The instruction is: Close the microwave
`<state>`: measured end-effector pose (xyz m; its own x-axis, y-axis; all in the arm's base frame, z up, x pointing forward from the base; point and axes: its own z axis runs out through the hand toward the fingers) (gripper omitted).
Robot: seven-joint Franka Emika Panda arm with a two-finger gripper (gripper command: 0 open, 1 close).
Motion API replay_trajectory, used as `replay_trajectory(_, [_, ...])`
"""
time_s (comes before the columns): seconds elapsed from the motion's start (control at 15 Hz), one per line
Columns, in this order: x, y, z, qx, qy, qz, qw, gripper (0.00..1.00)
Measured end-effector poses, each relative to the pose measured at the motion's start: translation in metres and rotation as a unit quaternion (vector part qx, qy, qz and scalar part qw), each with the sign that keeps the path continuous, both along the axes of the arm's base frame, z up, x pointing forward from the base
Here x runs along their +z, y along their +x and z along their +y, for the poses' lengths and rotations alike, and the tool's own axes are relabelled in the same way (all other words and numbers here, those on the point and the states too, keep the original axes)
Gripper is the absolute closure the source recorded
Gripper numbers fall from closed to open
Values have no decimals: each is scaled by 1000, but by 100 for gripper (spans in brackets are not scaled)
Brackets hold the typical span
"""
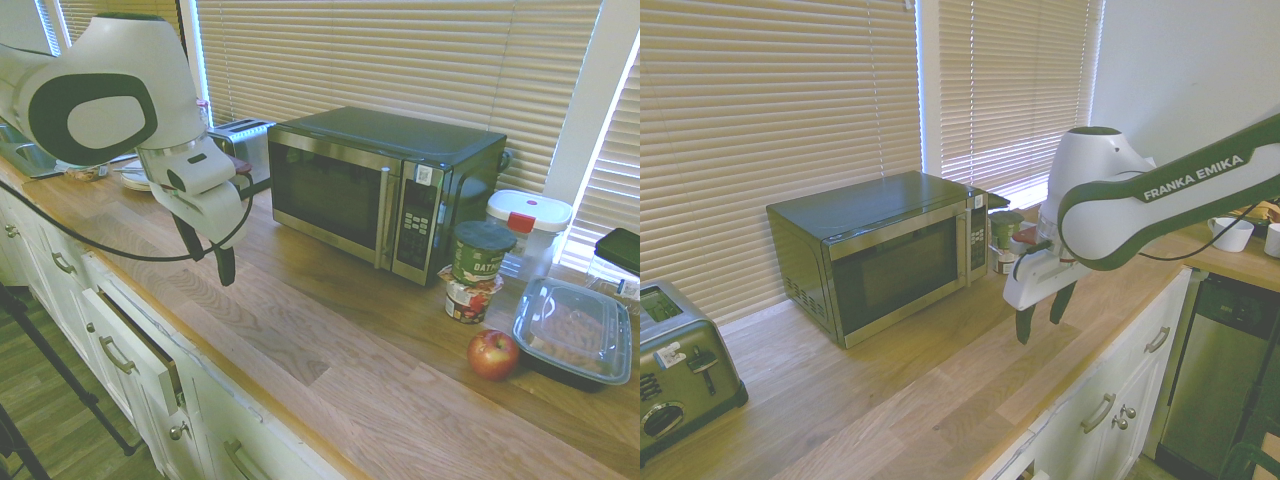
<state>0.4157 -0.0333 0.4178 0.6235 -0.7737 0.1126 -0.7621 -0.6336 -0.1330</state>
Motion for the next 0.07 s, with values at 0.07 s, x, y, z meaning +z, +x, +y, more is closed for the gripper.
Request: replay_trajectory(0.07, [-1, -3, 0, 0, -1, 4, 1000, 0])
